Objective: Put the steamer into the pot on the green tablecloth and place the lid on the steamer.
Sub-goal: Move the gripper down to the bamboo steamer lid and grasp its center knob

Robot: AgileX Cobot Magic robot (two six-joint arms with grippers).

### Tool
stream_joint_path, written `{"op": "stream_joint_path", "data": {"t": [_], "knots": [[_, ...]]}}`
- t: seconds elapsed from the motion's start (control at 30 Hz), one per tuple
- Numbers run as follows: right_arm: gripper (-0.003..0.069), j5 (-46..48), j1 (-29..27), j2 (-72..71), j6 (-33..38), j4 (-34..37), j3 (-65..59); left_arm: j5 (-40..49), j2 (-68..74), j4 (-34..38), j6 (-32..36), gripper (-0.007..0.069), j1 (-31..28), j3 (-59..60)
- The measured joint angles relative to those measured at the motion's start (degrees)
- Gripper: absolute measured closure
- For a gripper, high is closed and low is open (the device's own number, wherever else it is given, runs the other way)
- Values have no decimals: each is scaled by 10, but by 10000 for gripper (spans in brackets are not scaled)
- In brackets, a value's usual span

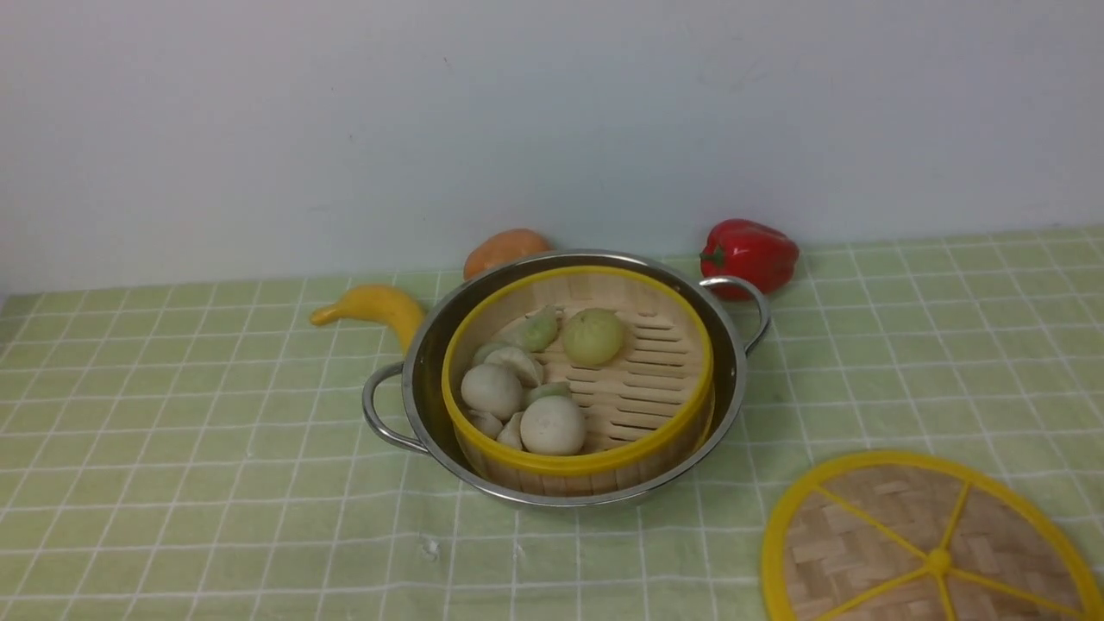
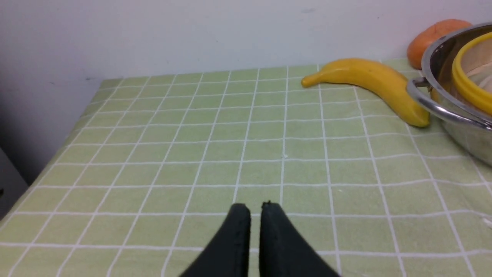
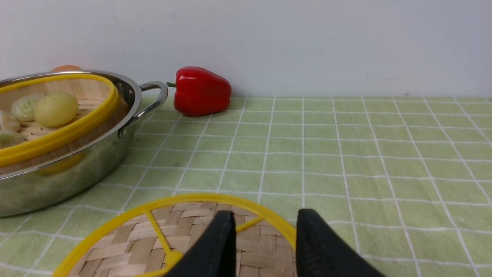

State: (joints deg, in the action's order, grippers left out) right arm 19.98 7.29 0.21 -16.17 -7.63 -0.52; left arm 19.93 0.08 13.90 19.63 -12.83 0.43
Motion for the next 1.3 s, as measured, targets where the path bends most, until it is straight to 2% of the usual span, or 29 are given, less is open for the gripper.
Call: {"op": "stream_joint_path", "data": {"t": [0.57, 0.77, 0.83, 0.93, 1.03, 1.2, 1.27, 1.3], "knots": [[416, -2, 0, 0, -2, 1, 0, 0, 0, -1, 0, 560, 0, 0], [416, -12, 0, -1, -76, 39, 60, 0, 0, -2, 0, 543, 0, 0], [416, 17, 0, 2, -80, 50, 116, 0, 0, -2, 0, 539, 0, 0], [416, 192, 0, 43, -53, 88, 252, 0, 0, -2, 0, 538, 0, 0], [416, 300, 0, 76, -31, 110, 320, 0, 0, -2, 0, 529, 0, 0], [416, 355, 0, 137, 7, 157, 388, 0, 0, -2, 0, 527, 0, 0], [416, 385, 0, 167, 50, 177, 404, 0, 0, -2, 0, 519, 0, 0], [416, 424, 0, 204, 102, 190, 417, 0, 0, -2, 0, 518, 0, 0]]}}
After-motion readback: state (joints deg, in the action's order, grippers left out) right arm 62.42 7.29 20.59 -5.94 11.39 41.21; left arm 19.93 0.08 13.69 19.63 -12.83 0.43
